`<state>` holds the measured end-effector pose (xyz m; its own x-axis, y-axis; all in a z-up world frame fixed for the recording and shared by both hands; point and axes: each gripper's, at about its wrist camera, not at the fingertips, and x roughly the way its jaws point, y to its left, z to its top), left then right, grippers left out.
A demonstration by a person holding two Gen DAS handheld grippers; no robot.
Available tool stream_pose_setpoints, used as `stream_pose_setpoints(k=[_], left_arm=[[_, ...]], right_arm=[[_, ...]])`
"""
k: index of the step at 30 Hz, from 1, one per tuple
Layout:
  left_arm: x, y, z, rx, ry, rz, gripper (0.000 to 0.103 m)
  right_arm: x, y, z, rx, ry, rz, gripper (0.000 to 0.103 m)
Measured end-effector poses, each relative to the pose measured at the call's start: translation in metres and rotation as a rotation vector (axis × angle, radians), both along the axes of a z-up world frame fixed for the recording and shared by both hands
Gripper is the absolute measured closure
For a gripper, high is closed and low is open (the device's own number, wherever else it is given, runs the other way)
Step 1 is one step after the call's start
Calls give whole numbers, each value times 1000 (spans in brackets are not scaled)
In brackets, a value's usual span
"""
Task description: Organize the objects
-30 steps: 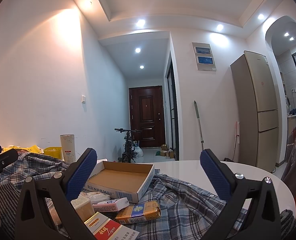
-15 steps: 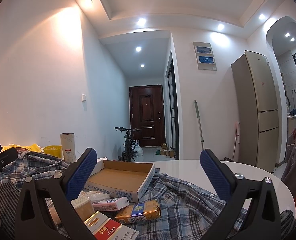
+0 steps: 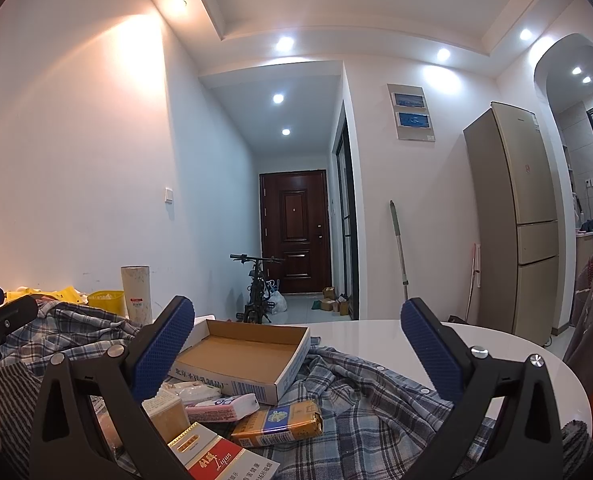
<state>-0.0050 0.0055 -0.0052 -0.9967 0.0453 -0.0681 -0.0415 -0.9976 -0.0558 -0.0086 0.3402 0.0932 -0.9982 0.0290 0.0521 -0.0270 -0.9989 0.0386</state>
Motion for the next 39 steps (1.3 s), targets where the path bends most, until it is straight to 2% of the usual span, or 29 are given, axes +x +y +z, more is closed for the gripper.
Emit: stream_pose_setpoints(k=[6, 10, 17, 33, 35, 37, 39], left_arm=[[2, 0, 1, 6, 5, 2, 0], [2, 3, 2, -7, 1, 2, 0], [3, -5, 5, 29, 4, 3, 0], [1, -10, 6, 54, -2, 7, 0], [4, -14, 10, 68, 2, 25, 0], [9, -18, 14, 84, 9, 66, 0], [17, -24, 21, 116, 16, 64, 0]], right_arm=[[-9, -2, 0, 14, -45, 0, 0], [-9, -6, 0, 34, -48, 4, 0], [-12, -8, 0, 44, -59, 0, 0], [-12, -6, -2, 46, -65, -11, 0], [-7, -3, -1, 40, -43, -51, 0], [0, 2, 0, 16, -11, -32, 0], [8, 4, 2, 3, 22, -34, 0]])
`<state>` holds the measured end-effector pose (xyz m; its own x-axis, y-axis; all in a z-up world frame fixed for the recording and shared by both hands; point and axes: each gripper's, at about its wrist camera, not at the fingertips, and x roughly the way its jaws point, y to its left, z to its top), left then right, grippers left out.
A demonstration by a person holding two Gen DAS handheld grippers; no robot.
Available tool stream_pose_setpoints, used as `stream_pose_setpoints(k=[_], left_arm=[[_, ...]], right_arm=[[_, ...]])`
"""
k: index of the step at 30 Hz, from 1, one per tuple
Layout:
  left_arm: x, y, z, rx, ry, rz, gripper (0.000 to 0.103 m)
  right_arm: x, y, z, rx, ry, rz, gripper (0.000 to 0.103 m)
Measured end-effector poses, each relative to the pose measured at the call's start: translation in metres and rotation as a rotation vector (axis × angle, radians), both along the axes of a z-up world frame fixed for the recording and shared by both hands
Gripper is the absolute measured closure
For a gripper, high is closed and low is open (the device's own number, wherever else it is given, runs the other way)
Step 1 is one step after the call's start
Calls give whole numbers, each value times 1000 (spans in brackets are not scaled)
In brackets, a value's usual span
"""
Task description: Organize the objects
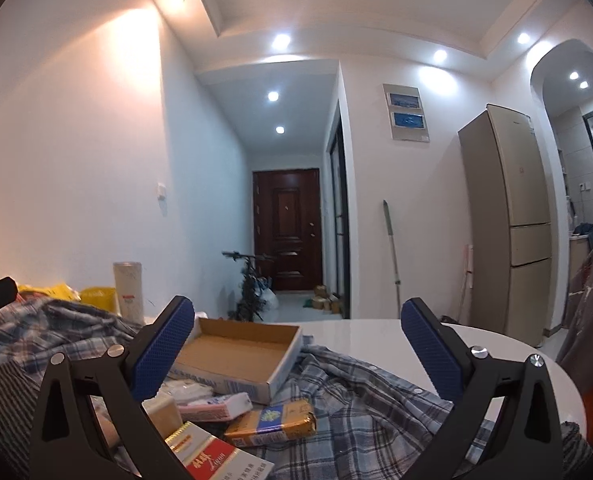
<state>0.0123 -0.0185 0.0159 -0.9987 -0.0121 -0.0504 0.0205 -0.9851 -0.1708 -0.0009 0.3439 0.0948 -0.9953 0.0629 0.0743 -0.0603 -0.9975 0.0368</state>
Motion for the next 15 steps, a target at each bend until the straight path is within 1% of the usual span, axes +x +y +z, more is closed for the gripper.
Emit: stream_pose_setpoints(k=[2, 5, 8, 10, 11, 15], left_arm=[[9, -3, 10, 6, 3, -12, 0], [25, -2, 25, -32, 29, 4, 0], [35, 0, 33, -68, 36, 8, 0], [39, 3, 34, -87, 18, -7, 0], [40, 4, 33, -95, 1, -14, 0], [49, 4, 21, -91, -58, -5, 0]], right_arm=[[5, -1, 2, -1, 22, -27, 0], [9, -2, 10, -6, 17, -54, 0], [12, -3, 21, -19, -28, -3, 0], [15, -4, 25, -20, -37, 14, 0], [25, -8, 32, -14, -38, 40, 0], [46, -17, 39, 19, -54, 67, 0]])
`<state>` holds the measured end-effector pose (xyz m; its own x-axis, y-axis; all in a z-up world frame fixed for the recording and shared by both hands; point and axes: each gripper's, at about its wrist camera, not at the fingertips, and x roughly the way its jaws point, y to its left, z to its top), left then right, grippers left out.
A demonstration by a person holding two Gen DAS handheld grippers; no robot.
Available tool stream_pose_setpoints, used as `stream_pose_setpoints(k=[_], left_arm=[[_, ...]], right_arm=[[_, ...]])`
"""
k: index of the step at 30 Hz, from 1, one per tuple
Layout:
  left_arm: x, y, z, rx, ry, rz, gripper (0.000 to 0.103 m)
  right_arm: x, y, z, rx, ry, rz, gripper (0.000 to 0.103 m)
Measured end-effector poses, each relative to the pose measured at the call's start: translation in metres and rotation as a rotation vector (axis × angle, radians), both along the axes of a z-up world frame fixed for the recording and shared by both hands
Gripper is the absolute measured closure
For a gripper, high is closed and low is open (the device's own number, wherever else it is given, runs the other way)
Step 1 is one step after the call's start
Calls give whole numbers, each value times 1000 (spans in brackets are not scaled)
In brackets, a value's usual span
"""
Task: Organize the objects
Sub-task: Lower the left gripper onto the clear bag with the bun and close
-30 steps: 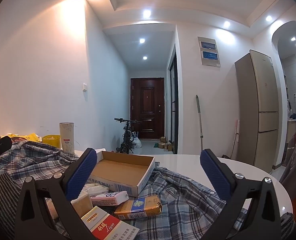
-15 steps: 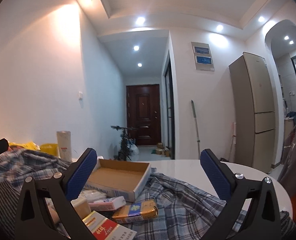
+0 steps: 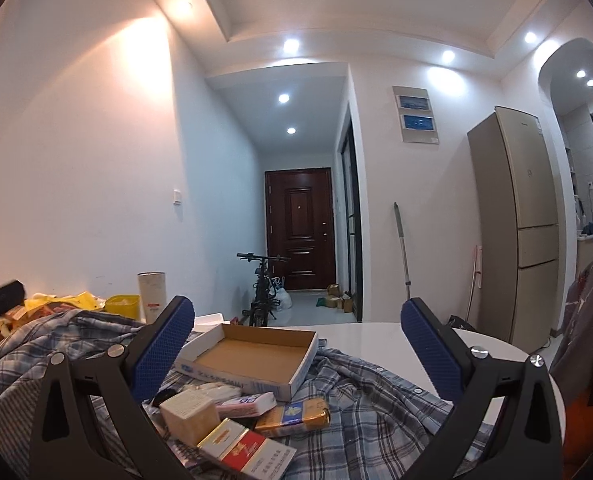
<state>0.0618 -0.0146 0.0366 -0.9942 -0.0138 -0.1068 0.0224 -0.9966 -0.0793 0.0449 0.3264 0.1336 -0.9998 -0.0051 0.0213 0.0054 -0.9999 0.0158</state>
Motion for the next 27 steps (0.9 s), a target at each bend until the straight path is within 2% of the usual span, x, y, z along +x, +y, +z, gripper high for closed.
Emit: stream_pose_setpoints(k=[5, 8, 12, 16, 19, 23, 27], left_arm=[[3, 4, -9, 3, -46, -49, 0], [-1, 11, -11, -14, -75, -46, 0], [-13, 12, -16, 7, -136, -57, 0], [-30, 17, -24, -8, -213, -74, 0], [-46, 23, -31, -29, -285, -90, 0], [-73, 31, -41, -17, -423, -175, 0], [-91, 39, -51, -46, -489, -174, 0]], right_arm=[[16, -4, -5, 2, -31, 12, 0], [16, -4, -7, -10, -45, 18, 0], [10, -3, -9, -11, -73, 11, 0], [-4, -2, -17, -11, -150, 0, 0], [-11, 2, -21, -28, -184, 1, 5], [-22, 1, -27, -12, -250, -20, 6], [-27, 2, -33, -3, -282, -34, 7]])
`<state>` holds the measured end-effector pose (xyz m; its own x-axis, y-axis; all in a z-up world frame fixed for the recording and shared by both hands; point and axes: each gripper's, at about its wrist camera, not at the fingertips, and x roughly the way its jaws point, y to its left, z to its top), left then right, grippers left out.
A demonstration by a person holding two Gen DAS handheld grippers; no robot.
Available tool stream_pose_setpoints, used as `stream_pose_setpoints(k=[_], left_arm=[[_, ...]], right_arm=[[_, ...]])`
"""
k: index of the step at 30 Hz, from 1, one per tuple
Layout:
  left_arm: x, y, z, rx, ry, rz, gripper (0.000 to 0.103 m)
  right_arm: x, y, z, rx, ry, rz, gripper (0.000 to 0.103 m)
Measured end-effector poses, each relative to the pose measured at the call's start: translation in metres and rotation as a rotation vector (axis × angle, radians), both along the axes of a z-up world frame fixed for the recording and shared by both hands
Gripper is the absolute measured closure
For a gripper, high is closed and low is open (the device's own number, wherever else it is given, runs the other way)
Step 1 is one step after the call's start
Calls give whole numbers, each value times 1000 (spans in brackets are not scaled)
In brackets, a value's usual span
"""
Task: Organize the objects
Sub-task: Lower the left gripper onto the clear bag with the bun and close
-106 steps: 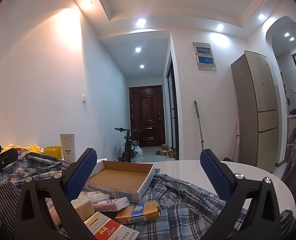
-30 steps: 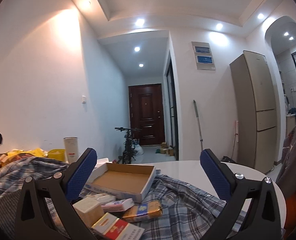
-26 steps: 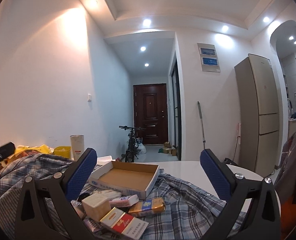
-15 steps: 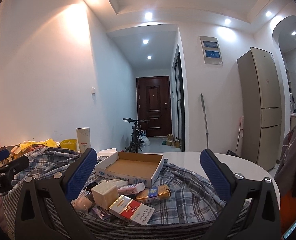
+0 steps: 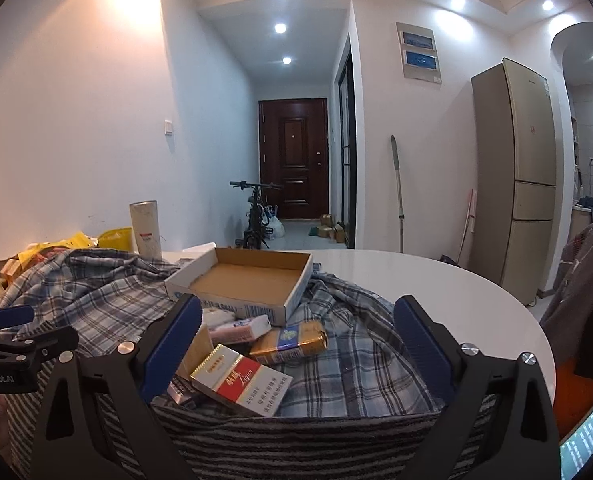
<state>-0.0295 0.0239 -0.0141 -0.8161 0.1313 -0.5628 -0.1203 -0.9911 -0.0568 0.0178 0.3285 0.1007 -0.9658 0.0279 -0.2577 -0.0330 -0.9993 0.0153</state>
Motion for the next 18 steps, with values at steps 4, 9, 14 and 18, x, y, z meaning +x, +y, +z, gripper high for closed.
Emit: stream_pose_setpoints(k=[4, 9, 14, 18], left_arm=[[-24, 8, -13, 21, -89, -55, 6], [-50, 12, -26, 54, -190, -71, 12], [-67, 17, -42, 41, -277, -76, 24], [-72, 20, -50, 19, -309, -73, 40]], right_arm=[[-3, 6, -4, -27, -19, 20, 11], [-5, 4, -4, -8, -43, 21, 11], [-2, 11, -5, -21, -38, 9, 11], [-4, 20, -9, -40, -53, -6, 11]])
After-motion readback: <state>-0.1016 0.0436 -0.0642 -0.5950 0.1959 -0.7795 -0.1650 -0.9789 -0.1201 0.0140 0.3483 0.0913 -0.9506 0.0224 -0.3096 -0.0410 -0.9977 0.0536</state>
